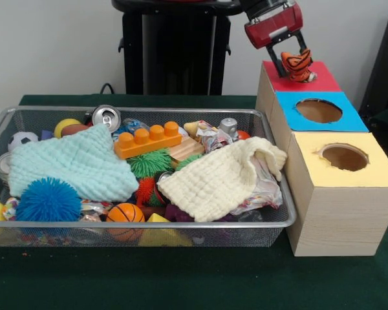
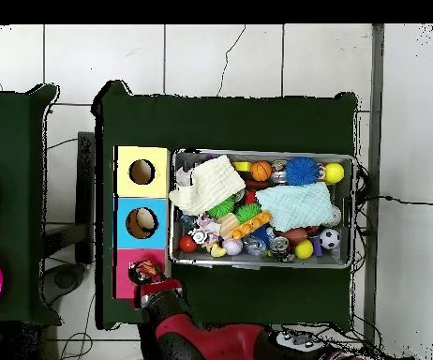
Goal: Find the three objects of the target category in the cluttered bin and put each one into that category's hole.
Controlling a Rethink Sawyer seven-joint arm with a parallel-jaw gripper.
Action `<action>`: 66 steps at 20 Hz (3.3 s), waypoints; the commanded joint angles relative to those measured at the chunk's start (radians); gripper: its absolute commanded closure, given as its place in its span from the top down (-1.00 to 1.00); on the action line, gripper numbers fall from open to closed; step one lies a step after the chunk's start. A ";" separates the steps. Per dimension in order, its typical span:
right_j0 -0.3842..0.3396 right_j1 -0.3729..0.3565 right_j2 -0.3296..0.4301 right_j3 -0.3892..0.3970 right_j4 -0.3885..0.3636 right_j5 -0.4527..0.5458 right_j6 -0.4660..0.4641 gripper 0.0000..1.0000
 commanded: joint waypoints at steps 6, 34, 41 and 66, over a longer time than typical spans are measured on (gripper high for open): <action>0.001 0.042 -0.016 -0.059 0.069 0.057 0.266 1.00; -0.065 -0.321 0.224 0.067 0.292 0.368 0.346 1.00; -0.120 -0.415 0.318 0.073 0.340 0.460 0.352 1.00; -0.096 -0.438 0.071 -0.329 0.180 0.726 -0.051 1.00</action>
